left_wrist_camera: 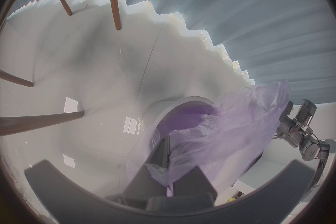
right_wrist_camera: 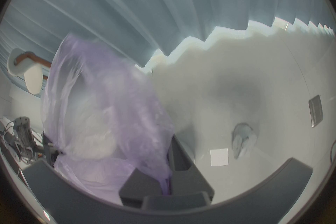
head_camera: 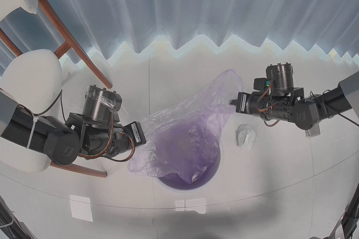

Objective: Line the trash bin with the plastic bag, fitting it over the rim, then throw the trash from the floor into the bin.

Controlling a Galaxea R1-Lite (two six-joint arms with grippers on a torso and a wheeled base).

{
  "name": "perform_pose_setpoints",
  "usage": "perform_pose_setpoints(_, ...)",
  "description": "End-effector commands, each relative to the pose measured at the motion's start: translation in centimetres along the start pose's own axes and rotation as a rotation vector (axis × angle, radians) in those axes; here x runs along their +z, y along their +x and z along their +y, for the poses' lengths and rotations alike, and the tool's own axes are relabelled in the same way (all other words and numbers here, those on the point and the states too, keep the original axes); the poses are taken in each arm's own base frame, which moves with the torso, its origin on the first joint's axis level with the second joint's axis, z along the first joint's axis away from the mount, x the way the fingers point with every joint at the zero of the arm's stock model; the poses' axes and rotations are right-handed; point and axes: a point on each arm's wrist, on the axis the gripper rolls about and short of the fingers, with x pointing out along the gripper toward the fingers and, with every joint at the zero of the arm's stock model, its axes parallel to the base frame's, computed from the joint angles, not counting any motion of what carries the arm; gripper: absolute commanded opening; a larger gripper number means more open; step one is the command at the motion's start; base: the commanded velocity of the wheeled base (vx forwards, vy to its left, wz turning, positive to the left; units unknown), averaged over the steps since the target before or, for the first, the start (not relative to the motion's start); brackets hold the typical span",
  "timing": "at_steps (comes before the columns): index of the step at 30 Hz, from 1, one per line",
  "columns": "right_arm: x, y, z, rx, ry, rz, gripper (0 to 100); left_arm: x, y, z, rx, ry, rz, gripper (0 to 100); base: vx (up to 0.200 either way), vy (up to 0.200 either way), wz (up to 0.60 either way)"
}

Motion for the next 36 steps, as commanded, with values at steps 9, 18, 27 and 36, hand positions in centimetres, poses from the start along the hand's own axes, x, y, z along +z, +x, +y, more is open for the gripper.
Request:
perform_pose_setpoints(9, 1.8, 7.1, -2.5, -0.009, -0.013, -0.063, 0, 3.8, 5.2, 1.1, 0.055, -0.18, 0.006, 0, 0.0, 0.0, 0.0)
perform_pose_setpoints(18, 0.0, 7.6, -3.9, -0.038, -0.018, -0.008, 0, 4.5, 6.8, 4.3, 0.138, -0.231, 0.01, 0, 0.0, 0.0, 0.0)
perform_pose_setpoints(27, -3.1, 7.0, -5.4, -0.07, 0.013, 0.098, 0, 3.0, 7.4, 5.6, 0.184, -0.238, 0.061, 0, 0.0, 0.0, 0.0)
perform_pose_setpoints(36, -4.5, 6.1, -5.5, -0.054, 0.025, 0.121, 0, 1.9, 8.1, 5.8, 0.204, -0.247, 0.088, 0, 0.0, 0.0, 0.0)
